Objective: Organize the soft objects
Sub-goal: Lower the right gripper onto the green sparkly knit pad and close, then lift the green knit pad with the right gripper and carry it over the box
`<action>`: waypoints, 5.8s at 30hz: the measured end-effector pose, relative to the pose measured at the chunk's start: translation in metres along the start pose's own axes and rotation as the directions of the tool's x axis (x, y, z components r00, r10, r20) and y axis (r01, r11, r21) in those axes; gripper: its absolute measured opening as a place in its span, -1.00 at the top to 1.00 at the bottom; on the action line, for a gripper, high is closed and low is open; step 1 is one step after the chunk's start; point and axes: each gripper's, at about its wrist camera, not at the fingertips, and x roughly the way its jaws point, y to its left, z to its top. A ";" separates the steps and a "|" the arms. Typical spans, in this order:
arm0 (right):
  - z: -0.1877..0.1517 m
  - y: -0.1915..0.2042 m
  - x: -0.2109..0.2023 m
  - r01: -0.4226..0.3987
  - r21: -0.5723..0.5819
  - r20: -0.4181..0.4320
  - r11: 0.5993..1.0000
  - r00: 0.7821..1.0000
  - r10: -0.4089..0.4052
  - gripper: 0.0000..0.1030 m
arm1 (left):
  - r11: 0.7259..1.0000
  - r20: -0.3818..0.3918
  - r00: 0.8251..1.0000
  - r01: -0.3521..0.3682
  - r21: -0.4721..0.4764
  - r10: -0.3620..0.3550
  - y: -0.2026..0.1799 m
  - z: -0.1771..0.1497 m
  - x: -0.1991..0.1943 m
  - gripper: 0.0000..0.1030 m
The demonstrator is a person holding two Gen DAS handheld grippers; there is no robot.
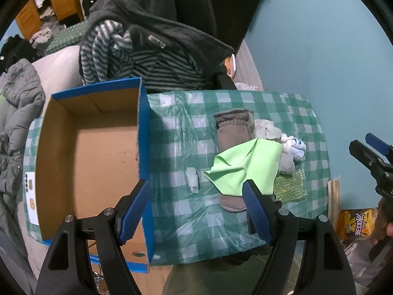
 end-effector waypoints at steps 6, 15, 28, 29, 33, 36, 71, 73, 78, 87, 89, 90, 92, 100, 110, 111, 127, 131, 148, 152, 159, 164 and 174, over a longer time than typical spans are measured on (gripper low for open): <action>-0.011 -0.024 0.012 0.006 0.052 -0.035 0.999 0.999 -0.004 -0.97 | 1.000 -0.029 0.999 0.015 0.001 -0.015 -0.007 0.000 0.017 -0.52; -0.027 -0.045 0.032 0.009 0.086 -0.086 0.996 0.996 -0.002 -0.97 | 1.000 -0.083 0.997 0.013 0.016 -0.011 -0.017 -0.003 0.049 -0.52; -0.054 -0.054 0.074 -0.002 0.092 -0.177 0.996 0.984 0.018 -0.97 | 1.000 -0.131 0.991 -0.013 0.018 0.016 -0.024 -0.011 0.088 -0.52; -0.056 -0.054 0.077 -0.003 0.094 -0.184 0.996 0.983 0.020 -0.97 | 1.000 -0.135 0.991 -0.016 0.019 0.019 -0.026 -0.012 0.091 -0.52; -0.064 -0.058 0.089 -0.012 0.106 -0.211 0.994 0.977 0.034 -0.97 | 0.999 -0.146 0.989 -0.034 0.028 0.037 -0.031 -0.015 0.102 -0.52; -0.069 -0.060 0.099 -0.017 0.110 -0.233 0.994 0.972 0.042 -0.97 | 0.999 -0.147 0.988 -0.040 0.035 0.045 -0.033 -0.016 0.108 -0.52; -0.096 -0.027 0.171 0.039 0.042 -0.358 0.998 0.934 -0.021 -0.97 | 0.991 -0.250 0.960 -0.133 -0.015 0.125 0.003 -0.017 0.181 -0.36; -0.099 -0.025 0.174 0.044 0.040 -0.358 0.998 0.933 -0.027 -0.97 | 0.990 -0.260 0.957 -0.141 -0.025 0.130 0.006 -0.017 0.189 -0.24; -0.111 -0.019 0.181 0.056 0.047 -0.373 0.997 0.927 -0.035 -0.88 | 0.990 -0.240 0.963 -0.134 -0.036 0.122 0.007 -0.016 0.195 -0.08; -0.128 -0.027 0.202 0.025 0.088 -0.385 0.996 0.923 0.011 -0.69 | 0.997 -0.240 0.968 -0.075 -0.018 0.068 -0.003 -0.005 0.193 0.60; -0.131 -0.027 0.198 0.015 0.076 -0.368 0.997 0.930 0.014 -0.51 | 0.998 -0.241 0.969 -0.066 -0.008 0.063 -0.009 0.004 0.189 0.67; -0.127 -0.029 0.195 0.013 0.071 -0.367 0.997 0.930 0.014 -0.39 | 0.998 -0.236 0.969 -0.070 0.000 0.068 -0.012 0.004 0.189 0.68; -0.126 -0.031 0.193 0.001 0.070 -0.359 0.998 0.933 0.024 -0.11 | 0.998 -0.232 0.970 -0.065 0.009 0.066 -0.013 -0.001 0.188 0.70; -0.131 -0.051 0.190 -0.041 0.141 -0.356 0.989 0.930 0.090 0.53 | 0.998 -0.217 0.974 -0.060 0.020 0.063 -0.022 -0.014 0.167 0.70; -0.115 -0.063 0.146 -0.090 0.158 -0.316 0.983 0.939 0.136 0.62 | 0.999 -0.188 0.981 -0.038 0.026 0.042 -0.027 -0.022 0.135 0.70; -0.112 -0.064 0.139 -0.092 0.159 -0.310 0.983 0.941 0.138 0.62 | 0.999 -0.184 0.982 -0.034 0.026 0.038 -0.029 -0.024 0.131 0.70; -0.081 -0.036 0.086 -0.122 0.096 -0.233 0.988 0.962 0.141 0.66 | 0.998 -0.111 0.994 0.008 0.055 -0.002 -0.009 -0.025 0.086 0.71; -0.071 -0.027 0.076 -0.141 0.080 -0.212 0.987 0.965 0.155 0.66 | 0.998 -0.096 0.995 0.018 0.053 -0.013 -0.007 -0.025 0.074 0.71; -0.029 0.022 0.046 -0.216 -0.012 -0.158 0.976 0.965 0.212 0.66 | 0.999 -0.017 0.999 0.031 0.019 -0.030 0.014 -0.019 0.026 0.72; -0.020 0.037 0.041 -0.239 -0.044 -0.149 0.970 0.962 0.230 0.66 | 1.000 0.003 1.000 0.019 0.008 -0.019 0.020 -0.018 0.016 0.72; -0.005 0.065 0.035 -0.272 -0.101 -0.141 0.957 0.956 0.257 0.66 | 1.000 0.040 0.999 -0.005 -0.012 0.006 0.033 -0.020 -0.002 0.72; 0.006 0.085 0.032 -0.298 -0.143 -0.134 0.944 0.951 0.280 0.66 | 0.999 0.058 0.998 -0.022 -0.032 0.023 0.044 -0.023 -0.012 0.72; 0.027 0.137 0.027 -0.366 -0.233 -0.138 0.901 0.930 0.342 0.66 | 0.993 0.086 0.995 -0.047 -0.104 0.057 0.076 -0.029 -0.029 0.72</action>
